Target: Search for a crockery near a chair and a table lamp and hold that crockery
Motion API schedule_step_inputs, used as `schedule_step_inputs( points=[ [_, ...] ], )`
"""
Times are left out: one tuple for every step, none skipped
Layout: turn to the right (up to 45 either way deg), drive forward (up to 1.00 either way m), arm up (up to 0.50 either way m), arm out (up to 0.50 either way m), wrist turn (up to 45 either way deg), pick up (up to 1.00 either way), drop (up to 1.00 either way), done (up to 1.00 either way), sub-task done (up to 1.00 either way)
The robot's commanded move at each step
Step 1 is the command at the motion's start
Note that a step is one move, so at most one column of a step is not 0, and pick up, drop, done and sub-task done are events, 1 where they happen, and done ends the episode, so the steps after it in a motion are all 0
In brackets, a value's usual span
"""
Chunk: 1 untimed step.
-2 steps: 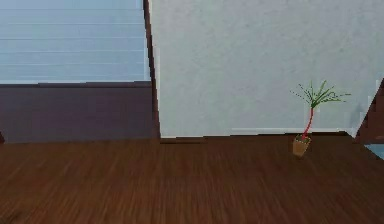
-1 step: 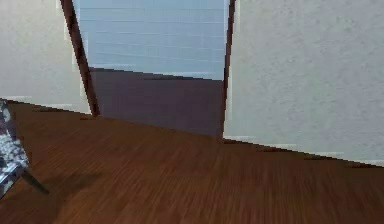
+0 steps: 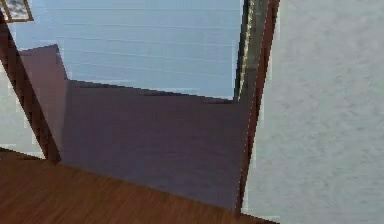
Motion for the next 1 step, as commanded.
schedule_step_inputs(
  points=[
    [-3.0,0.00,0.00,0.00,0.0,0.00,0.00,0.00,0.00]
  ],
)
